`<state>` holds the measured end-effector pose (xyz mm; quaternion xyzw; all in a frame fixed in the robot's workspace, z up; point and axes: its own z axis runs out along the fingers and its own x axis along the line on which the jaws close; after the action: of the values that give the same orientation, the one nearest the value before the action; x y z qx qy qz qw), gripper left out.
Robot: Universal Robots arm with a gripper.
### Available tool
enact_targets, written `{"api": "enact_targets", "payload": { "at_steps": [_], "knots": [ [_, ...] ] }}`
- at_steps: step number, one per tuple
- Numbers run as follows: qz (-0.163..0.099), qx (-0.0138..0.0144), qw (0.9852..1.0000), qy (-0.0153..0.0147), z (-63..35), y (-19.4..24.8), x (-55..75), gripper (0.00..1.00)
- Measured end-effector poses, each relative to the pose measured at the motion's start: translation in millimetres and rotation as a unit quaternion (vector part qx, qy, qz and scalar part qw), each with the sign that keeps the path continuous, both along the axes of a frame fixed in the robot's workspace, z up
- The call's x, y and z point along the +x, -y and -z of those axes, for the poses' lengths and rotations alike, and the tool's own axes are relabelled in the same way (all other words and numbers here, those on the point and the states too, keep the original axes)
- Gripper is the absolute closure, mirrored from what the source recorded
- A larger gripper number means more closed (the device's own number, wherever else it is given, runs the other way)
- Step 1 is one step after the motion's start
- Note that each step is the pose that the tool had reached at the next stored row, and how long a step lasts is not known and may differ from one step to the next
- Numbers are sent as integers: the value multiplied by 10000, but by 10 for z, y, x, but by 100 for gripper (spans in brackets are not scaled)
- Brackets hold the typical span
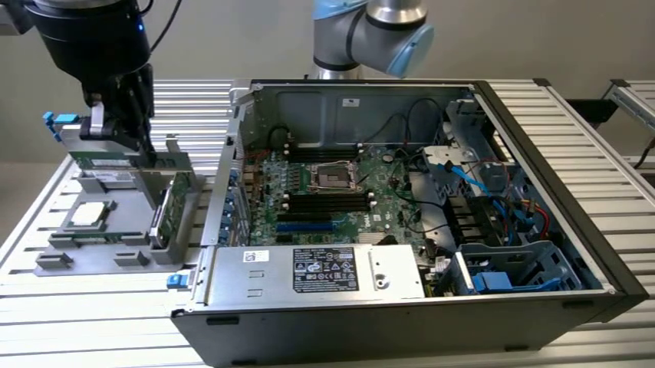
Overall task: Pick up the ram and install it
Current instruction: 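Pick up the ram and move it above insertion slot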
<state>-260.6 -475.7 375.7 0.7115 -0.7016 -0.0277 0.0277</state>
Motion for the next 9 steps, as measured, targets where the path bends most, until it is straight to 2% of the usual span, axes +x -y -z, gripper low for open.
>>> {"api": "enact_targets", "payload": {
  "at_steps": [9],
  "knots": [
    [-1,9,10000,-9,-77,-10,347,86]
  ]
}}
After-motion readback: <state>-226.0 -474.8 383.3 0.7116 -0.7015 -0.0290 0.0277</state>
